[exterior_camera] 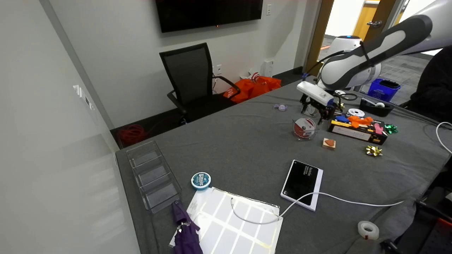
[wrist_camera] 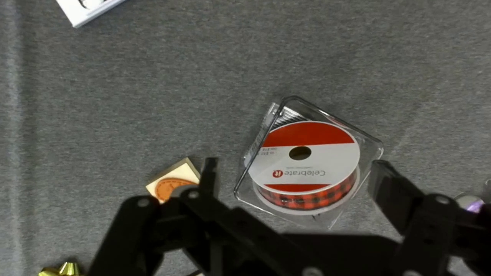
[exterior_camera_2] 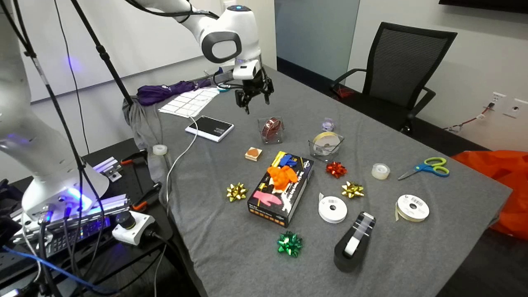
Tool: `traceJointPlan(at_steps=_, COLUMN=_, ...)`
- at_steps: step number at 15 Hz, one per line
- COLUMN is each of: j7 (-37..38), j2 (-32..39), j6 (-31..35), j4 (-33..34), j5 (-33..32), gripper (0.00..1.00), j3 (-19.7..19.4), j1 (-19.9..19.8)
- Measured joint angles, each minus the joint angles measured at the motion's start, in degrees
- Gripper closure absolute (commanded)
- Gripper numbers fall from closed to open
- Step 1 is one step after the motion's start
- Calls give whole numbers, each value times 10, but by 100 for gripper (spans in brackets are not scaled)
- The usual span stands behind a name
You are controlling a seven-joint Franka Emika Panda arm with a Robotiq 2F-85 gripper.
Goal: Move the left tray forward
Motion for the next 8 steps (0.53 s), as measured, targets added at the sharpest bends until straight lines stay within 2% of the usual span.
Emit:
traceJointPlan(at_steps=4, j7=26, j2=45, j6=67, j4=-10, j5=-4, gripper=0, j3=0, j1=9)
traceJointPlan(at_steps=8, j7=26, j2=74, j6=101, j4=-20, j5=-11, gripper=0, j3=-6, j1=14)
